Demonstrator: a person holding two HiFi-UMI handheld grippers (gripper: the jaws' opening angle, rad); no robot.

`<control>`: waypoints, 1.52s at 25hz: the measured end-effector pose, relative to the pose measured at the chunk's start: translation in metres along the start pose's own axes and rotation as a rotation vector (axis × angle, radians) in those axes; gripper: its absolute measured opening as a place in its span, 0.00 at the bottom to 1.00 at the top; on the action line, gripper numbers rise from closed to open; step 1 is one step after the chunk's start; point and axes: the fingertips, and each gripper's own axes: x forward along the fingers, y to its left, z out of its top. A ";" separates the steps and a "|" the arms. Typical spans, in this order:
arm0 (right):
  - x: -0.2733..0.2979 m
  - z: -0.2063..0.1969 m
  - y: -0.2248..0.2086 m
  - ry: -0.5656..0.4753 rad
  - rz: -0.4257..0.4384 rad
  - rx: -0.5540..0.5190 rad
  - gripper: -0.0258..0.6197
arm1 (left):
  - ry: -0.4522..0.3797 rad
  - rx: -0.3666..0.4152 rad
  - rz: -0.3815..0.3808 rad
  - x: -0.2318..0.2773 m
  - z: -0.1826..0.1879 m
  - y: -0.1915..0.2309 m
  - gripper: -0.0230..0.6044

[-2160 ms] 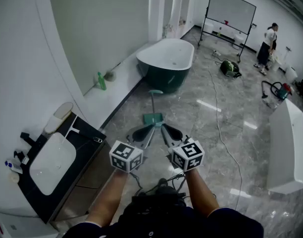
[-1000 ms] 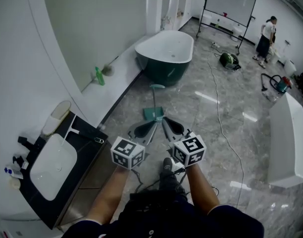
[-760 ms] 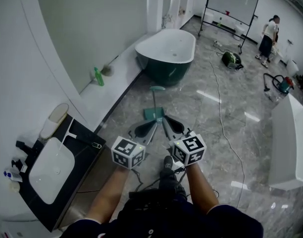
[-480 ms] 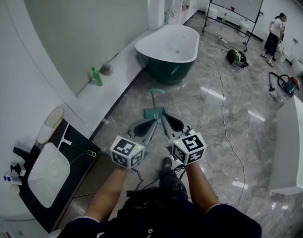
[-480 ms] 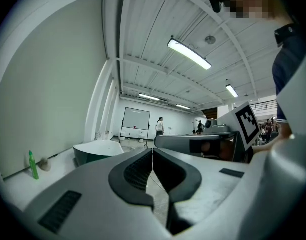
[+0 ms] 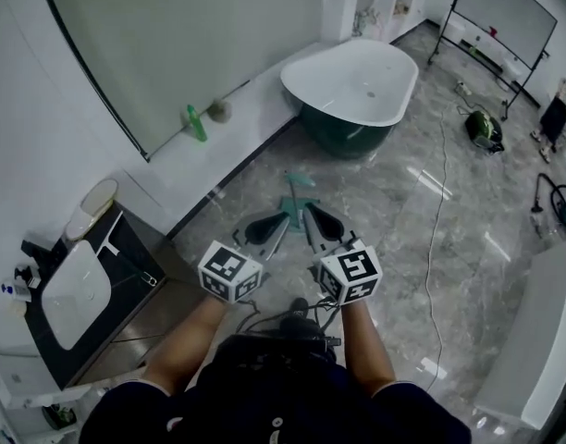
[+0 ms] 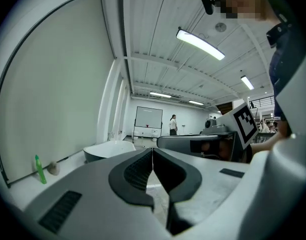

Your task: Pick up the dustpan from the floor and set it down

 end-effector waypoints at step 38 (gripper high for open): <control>0.201 -0.229 -0.105 0.445 -0.260 0.259 0.22 | 0.292 -0.132 -0.079 0.105 -0.167 0.219 0.06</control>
